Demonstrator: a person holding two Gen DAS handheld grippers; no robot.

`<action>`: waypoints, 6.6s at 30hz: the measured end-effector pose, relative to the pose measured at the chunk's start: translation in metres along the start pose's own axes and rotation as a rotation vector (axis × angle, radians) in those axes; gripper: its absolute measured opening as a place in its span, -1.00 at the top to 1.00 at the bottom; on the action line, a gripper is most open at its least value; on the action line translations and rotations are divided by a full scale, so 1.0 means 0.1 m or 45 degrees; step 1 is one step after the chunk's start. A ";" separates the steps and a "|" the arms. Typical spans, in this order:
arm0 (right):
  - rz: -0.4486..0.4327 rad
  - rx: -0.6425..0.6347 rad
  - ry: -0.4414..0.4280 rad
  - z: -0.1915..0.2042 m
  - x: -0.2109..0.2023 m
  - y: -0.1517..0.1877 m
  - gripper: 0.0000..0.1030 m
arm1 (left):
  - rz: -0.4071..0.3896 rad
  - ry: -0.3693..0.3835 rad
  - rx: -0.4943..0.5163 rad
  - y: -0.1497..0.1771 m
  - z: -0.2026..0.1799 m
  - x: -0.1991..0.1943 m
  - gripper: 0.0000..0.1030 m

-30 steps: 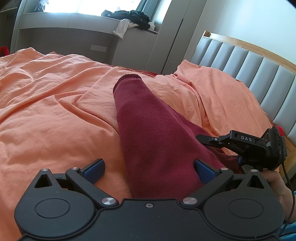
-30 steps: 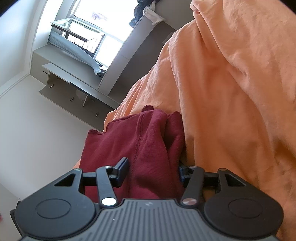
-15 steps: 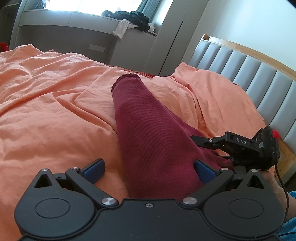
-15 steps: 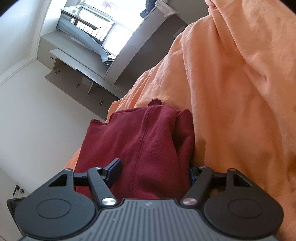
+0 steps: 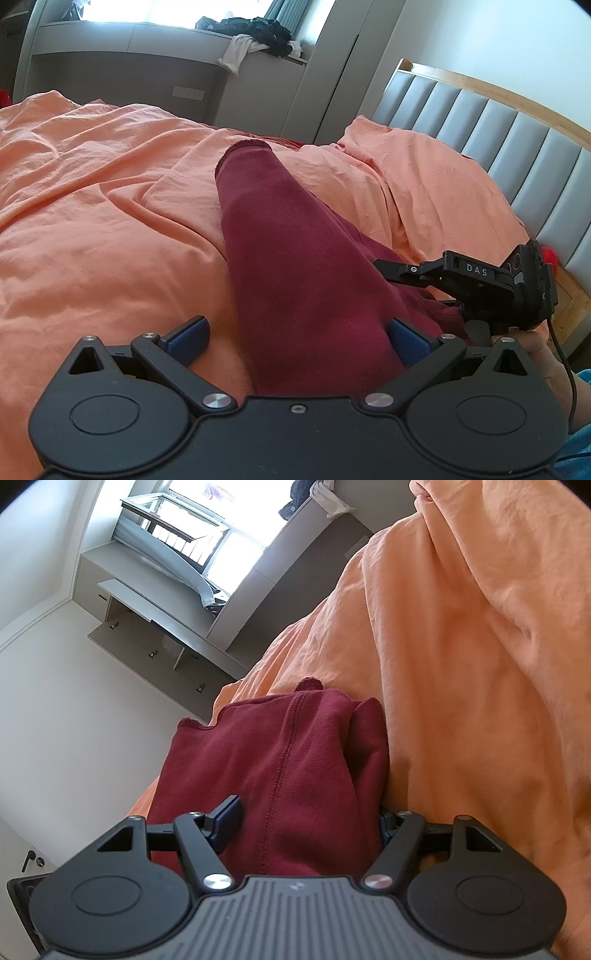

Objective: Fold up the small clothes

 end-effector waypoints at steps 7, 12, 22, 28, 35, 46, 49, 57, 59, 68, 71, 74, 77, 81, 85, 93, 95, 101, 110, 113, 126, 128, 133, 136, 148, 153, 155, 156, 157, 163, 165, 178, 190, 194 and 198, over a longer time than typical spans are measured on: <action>-0.003 -0.001 -0.002 0.01 0.00 0.01 -0.49 | -0.006 -0.001 0.000 0.00 0.00 0.00 -0.99; -0.002 -0.015 -0.003 0.04 0.01 0.02 -0.56 | -0.012 -0.002 0.002 0.02 0.00 -0.01 -0.99; -0.011 -0.005 -0.003 0.07 0.04 0.00 -0.77 | -0.010 -0.002 0.006 0.02 0.00 -0.01 -0.99; -0.022 -0.033 0.030 0.13 0.04 0.03 -0.77 | 0.000 0.012 0.004 0.03 0.01 0.00 -0.99; -0.040 -0.054 0.055 0.19 0.03 0.07 -0.77 | -0.008 0.017 0.005 0.05 0.00 0.01 -0.99; -0.043 -0.074 0.036 0.18 -0.01 0.08 -0.90 | 0.023 0.046 -0.010 0.04 0.03 0.01 -0.99; -0.042 -0.093 0.055 0.21 0.00 0.08 -0.90 | 0.047 0.067 -0.018 0.03 0.02 0.02 -0.99; -0.050 -0.141 0.148 0.29 -0.03 0.11 -0.66 | 0.220 0.184 0.051 -0.05 -0.08 0.12 -0.87; -0.068 -0.141 0.168 0.30 -0.05 0.14 -0.62 | 0.244 0.196 0.018 -0.06 -0.05 0.15 -0.83; -0.134 -0.262 0.220 0.49 -0.12 0.25 -0.24 | 0.204 0.193 -0.029 -0.02 -0.02 0.11 -0.45; -0.150 -0.287 0.232 0.53 -0.15 0.27 -0.06 | 0.184 0.149 -0.044 -0.04 -0.04 0.11 -0.25; -0.182 -0.369 0.264 0.64 -0.17 0.29 0.24 | 0.171 0.099 0.014 -0.10 -0.14 0.09 -0.09; -0.236 -0.502 0.276 0.84 -0.23 0.32 0.39 | 0.154 0.080 0.057 -0.16 -0.20 0.04 0.00; -0.327 -0.530 0.117 1.04 -0.33 0.30 0.44 | 0.103 0.067 0.090 -0.23 -0.21 -0.08 0.07; -0.405 -0.565 0.043 1.28 -0.28 0.20 0.44 | -0.022 0.001 0.145 -0.39 -0.21 -0.31 0.08; -0.402 -0.578 -0.090 1.65 0.34 -0.04 0.44 | -0.146 -0.131 0.068 -0.72 0.29 -0.47 0.07; -0.379 -0.575 -0.092 1.67 0.52 -0.08 0.44 | -0.154 -0.156 0.041 -0.76 0.41 -0.46 0.06; -0.270 -0.575 -0.038 1.47 0.93 -0.08 0.43 | -0.103 -0.143 -0.054 -0.75 0.68 -0.29 0.03; -0.206 -0.563 0.067 1.21 1.02 0.02 0.09 | -0.087 -0.137 -0.073 -0.64 0.79 -0.19 -0.07; -0.202 -0.569 0.076 1.21 1.00 0.04 0.01 | -0.089 -0.141 -0.073 -0.63 0.81 -0.19 -0.11; -0.199 -0.628 0.191 1.23 0.93 0.04 -0.89 | -0.179 -0.196 -0.223 -0.40 0.99 -0.42 -0.71; -0.197 -0.645 0.229 1.22 0.91 0.05 -0.97 | -0.197 -0.211 -0.266 -0.34 1.01 -0.45 -0.86; -0.213 -0.699 0.326 1.21 0.83 0.10 -0.99 | -0.200 -0.231 -0.318 -0.31 1.03 -0.47 -0.94; -0.244 -0.742 0.367 1.25 0.73 0.13 -0.99 | -0.228 -0.259 -0.329 -0.30 1.02 -0.53 -0.99; -0.401 -0.792 0.348 1.55 0.21 0.31 -0.99 | -0.372 -0.374 -0.250 -0.31 0.80 -0.95 -0.99; -0.478 -0.805 0.323 1.68 -0.06 0.48 -0.99 | -0.435 -0.418 -0.161 -0.25 0.63 -1.13 -0.99; -0.506 -0.830 0.319 1.73 -0.17 0.59 -1.00 | -0.468 -0.444 -0.137 -0.19 0.56 -1.19 -0.99; -0.520 -0.841 0.320 1.75 -0.23 0.65 -1.00 | -0.479 -0.452 -0.128 -0.15 0.53 -1.22 -0.99; -0.535 -0.849 0.321 1.78 -0.29 0.71 -1.00 | -0.485 -0.453 -0.117 -0.12 0.50 -1.25 -0.99; -0.639 -0.919 0.314 1.92 -0.68 1.04 -1.00 | -0.548 -0.501 -0.001 0.08 0.28 -1.45 -0.99; -0.674 -0.959 0.319 1.95 -0.80 1.17 -1.00 | -0.583 -0.521 0.057 0.14 0.19 -1.54 -0.99; -0.718 -1.039 0.346 1.99 -1.22 1.67 -1.00 | -0.663 -0.593 0.113 0.74 -0.10 -1.88 -0.99; -0.660 -0.969 0.390 1.83 -1.31 1.78 -1.00 | -0.588 -0.594 0.099 0.97 -0.05 -1.84 -0.99; -0.648 -0.966 0.395 1.82 -1.30 1.78 -1.00 | -0.591 -0.598 0.090 0.95 -0.03 -1.84 -0.99; -0.637 -0.965 0.394 1.80 -1.27 1.79 -1.00 | -0.589 -0.594 0.078 0.95 -0.03 -1.84 -0.99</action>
Point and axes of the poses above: each gripper's, at about its wrist camera, not at the fingertips, and x roughly the way its jaws point, z to its left, y to its underside, the point moved 5 cm from there along x, roughly the way its jaws point, and after that the axes turned 1 degree about -y, right-handed, at the moved point
